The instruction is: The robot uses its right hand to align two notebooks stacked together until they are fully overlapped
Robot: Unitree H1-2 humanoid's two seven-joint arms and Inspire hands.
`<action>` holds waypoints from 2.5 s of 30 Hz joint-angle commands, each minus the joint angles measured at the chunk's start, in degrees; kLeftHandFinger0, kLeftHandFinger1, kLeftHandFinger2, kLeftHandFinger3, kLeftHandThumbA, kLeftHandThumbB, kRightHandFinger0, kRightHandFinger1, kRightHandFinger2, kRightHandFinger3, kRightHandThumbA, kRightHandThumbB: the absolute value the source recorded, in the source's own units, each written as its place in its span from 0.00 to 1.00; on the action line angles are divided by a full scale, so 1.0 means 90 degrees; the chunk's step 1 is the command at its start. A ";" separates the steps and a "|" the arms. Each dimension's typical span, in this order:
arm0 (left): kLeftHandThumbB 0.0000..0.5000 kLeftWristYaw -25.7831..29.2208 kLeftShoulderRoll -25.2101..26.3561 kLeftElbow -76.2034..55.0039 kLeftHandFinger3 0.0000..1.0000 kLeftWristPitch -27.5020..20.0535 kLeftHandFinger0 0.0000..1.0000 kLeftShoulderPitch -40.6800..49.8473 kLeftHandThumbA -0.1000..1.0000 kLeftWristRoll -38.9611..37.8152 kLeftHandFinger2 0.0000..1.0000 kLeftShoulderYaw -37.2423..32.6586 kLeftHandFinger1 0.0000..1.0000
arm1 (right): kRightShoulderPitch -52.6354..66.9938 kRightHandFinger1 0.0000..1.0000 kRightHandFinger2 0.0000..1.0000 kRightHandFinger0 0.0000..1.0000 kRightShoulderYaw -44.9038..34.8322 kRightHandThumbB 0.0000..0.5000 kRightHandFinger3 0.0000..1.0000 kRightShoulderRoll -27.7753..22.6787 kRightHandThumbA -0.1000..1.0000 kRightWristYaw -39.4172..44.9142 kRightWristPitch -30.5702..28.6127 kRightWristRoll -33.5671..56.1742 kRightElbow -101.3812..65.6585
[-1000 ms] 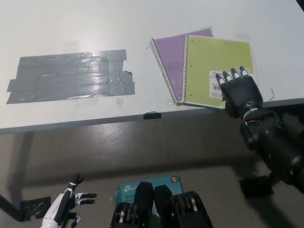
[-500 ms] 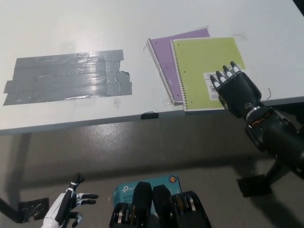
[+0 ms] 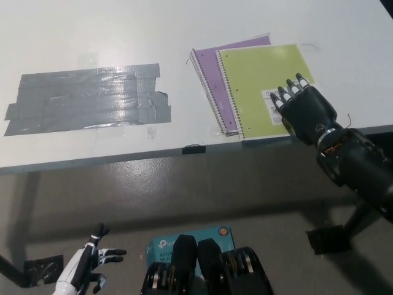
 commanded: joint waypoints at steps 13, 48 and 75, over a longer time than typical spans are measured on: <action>1.00 -0.0100 0.0050 -0.0170 1.00 -0.0212 0.58 -0.0129 1.00 0.0031 0.57 -0.0022 0.65 | -0.0633 1.00 1.00 1.00 -0.0157 0.79 1.00 0.0369 1.00 0.0200 -0.0492 -0.0106 0.0285; 1.00 -0.0089 -0.0010 -0.0203 1.00 -0.0192 0.63 -0.0040 1.00 0.0052 0.58 -0.0093 0.64 | -0.0389 1.00 1.00 1.00 -0.0163 0.83 1.00 0.0642 1.00 0.0412 -0.0493 -0.0325 0.0124; 1.00 -0.0107 0.0014 -0.0238 1.00 -0.0130 0.67 -0.0151 1.00 0.0048 0.60 -0.0167 0.67 | -0.0763 1.00 1.00 1.00 -0.0050 0.83 1.00 0.0558 1.00 -0.0107 -0.0888 -0.0558 0.0768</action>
